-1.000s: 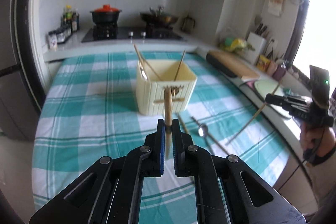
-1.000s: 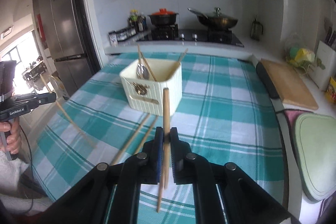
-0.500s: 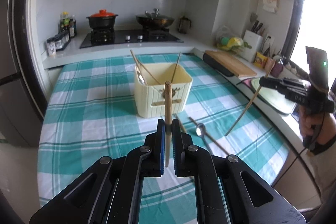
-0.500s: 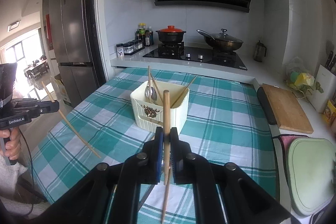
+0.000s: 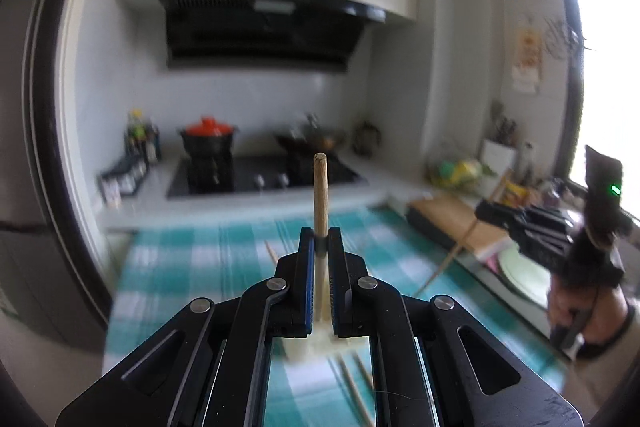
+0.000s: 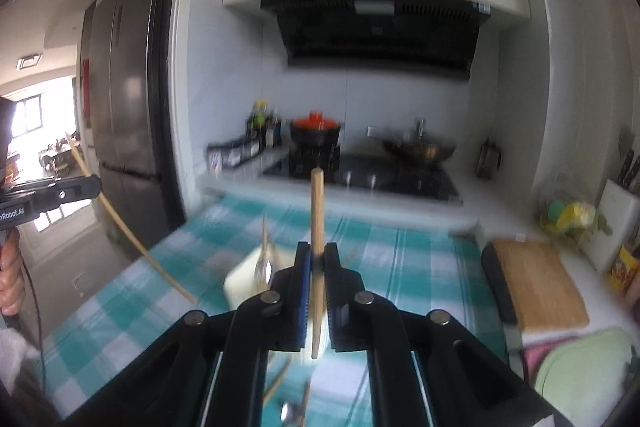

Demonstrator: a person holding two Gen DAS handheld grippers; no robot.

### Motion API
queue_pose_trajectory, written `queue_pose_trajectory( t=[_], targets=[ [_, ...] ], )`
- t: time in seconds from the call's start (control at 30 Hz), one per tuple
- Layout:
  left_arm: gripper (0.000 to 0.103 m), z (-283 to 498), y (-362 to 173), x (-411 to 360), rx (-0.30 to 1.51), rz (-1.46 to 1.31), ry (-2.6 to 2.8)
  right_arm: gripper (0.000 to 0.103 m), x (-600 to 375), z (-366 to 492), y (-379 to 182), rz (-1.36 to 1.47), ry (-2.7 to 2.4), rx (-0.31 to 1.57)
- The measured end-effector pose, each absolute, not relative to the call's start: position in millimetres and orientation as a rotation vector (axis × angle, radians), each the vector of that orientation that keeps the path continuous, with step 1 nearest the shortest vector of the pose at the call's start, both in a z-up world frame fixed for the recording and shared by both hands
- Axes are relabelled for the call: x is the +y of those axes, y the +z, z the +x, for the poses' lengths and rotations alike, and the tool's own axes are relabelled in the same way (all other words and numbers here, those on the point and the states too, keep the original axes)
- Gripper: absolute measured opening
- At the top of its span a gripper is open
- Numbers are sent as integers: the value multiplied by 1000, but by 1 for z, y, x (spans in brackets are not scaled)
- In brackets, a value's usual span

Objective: Organize utensils
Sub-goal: 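Carry the chopstick with the left gripper and lower it into the holder, then open the left gripper and move it back over the table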

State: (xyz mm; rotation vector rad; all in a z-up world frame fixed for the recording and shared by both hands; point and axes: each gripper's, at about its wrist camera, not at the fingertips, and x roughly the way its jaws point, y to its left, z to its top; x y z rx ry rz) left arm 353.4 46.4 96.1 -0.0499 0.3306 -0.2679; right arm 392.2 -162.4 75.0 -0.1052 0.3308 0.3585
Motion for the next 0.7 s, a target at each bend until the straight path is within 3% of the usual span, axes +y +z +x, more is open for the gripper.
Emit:
queue_pose_trajectory(
  t=[0.1,0.2,0.43,0.6,0.63,0.67,0.7],
  targets=[
    [5,394,87,39,358,-52,-254,7,-152,416,76,-80,362,284],
    [5,440,59,31,495,-65,-275,7,-141,446,60,-64,376,327],
    [5,511,-2,15,796,-60,-300,7,-127,532,-1,7,414,689],
    [6,536,-28,12,881,-124,-312,7,-116,565,-28,26,438,811],
    [8,538,-31,10,886,-128,-305,9,-115,568,-30,40,442,818],
    [19,538,-31,10,890,-135,-304,11,-114,571,-30,52,445,813],
    [40,536,-30,11,891,-145,-305,17,-115,571,-30,64,445,802]
  ],
)
